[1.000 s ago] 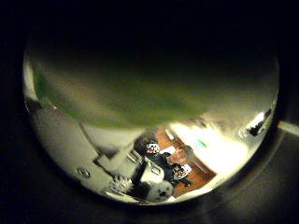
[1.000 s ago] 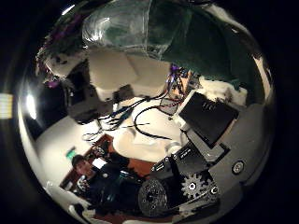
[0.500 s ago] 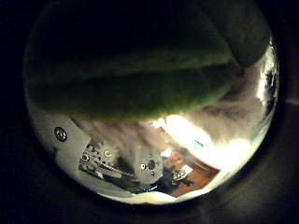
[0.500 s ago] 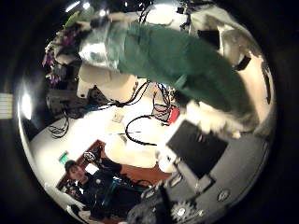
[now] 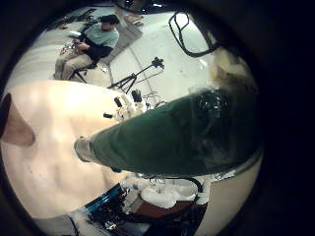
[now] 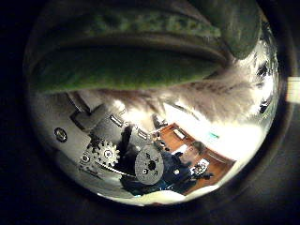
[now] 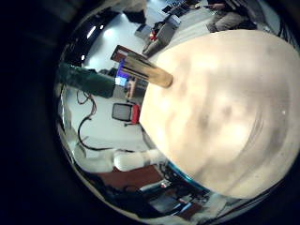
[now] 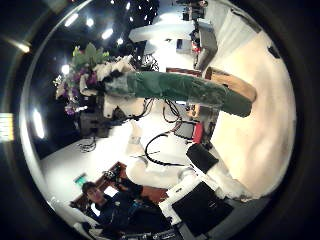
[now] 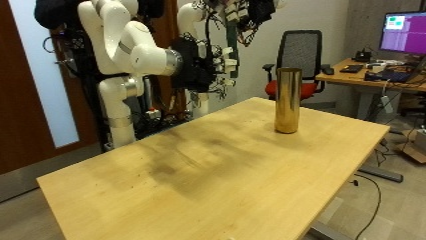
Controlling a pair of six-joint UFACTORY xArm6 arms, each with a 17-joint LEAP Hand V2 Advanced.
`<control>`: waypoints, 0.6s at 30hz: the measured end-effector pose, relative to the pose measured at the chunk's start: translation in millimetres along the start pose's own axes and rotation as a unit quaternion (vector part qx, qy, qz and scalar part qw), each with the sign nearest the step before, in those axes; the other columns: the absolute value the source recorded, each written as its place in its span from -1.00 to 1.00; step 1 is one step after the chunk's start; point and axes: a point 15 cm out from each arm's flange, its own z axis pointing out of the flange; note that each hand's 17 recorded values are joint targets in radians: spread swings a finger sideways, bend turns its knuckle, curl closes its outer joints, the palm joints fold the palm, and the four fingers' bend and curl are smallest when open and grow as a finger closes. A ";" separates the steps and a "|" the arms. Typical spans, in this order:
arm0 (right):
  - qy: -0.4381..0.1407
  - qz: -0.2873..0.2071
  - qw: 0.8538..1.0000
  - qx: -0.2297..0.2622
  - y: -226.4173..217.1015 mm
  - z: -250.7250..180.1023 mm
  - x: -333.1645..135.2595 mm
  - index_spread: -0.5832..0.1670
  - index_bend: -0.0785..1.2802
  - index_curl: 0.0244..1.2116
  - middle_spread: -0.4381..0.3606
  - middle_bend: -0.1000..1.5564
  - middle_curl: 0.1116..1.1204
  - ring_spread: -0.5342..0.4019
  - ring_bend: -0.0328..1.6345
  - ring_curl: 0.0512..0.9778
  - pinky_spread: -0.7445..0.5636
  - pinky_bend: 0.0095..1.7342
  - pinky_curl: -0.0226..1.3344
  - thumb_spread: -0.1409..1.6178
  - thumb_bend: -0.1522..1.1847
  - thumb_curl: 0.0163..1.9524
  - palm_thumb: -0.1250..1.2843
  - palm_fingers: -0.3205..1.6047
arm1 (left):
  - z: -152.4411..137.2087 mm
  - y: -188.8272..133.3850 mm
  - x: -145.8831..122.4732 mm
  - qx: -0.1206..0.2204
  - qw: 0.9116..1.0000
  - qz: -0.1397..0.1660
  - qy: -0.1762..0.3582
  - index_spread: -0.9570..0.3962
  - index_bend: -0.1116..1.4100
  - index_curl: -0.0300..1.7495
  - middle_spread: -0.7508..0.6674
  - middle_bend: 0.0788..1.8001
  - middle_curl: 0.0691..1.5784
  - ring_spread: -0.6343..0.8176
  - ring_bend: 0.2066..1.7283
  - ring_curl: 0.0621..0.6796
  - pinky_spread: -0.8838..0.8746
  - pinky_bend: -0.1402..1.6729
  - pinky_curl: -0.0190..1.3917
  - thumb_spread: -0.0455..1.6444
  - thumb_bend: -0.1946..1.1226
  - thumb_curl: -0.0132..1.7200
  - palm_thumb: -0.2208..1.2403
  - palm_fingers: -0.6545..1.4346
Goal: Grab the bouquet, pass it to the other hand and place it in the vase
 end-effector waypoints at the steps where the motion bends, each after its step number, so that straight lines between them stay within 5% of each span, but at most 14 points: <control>1: 0.000 0.001 1.000 0.003 -2.1 -2.2 1.0 -0.38 -0.73 -0.62 0.39 -0.65 -0.59 0.48 -0.41 -0.58 0.65 -0.44 -0.32 0.23 -0.82 -0.53 0.19 -0.77 | -5.2 -1.5 2.9 0.006 1.000 0.005 -0.006 -0.63 -0.10 0.28 -0.73 0.15 0.33 -0.68 0.67 0.63 -0.65 0.44 -0.06 -0.68 -0.74 -0.04 0.84 0.60; 11: -0.001 0.029 0.999 0.020 -8.6 -16.3 23.0 -0.34 -0.70 -0.73 0.43 -0.66 -0.65 0.52 -0.47 -0.59 0.66 -0.46 -0.41 0.23 -0.81 -0.55 0.21 -0.74 | -81.2 -19.4 22.5 0.107 0.989 0.064 -0.083 -0.69 -0.24 0.50 -0.73 0.14 0.35 -0.68 0.67 0.65 -0.64 0.42 -0.04 -0.71 -0.73 0.02 0.84 0.62; 18: -0.004 0.039 0.999 0.017 -9.4 -14.4 31.4 -0.31 -0.69 -0.73 0.43 -0.66 -0.65 0.53 -0.49 -0.58 0.65 -0.46 -0.45 0.23 -0.81 -0.56 0.23 -0.72 | -127.4 -29.2 21.6 0.160 0.978 0.075 -0.112 -0.70 -0.32 0.58 -0.74 0.12 0.36 -0.69 0.64 0.65 -0.64 0.39 -0.03 -0.73 -0.74 0.05 0.84 0.63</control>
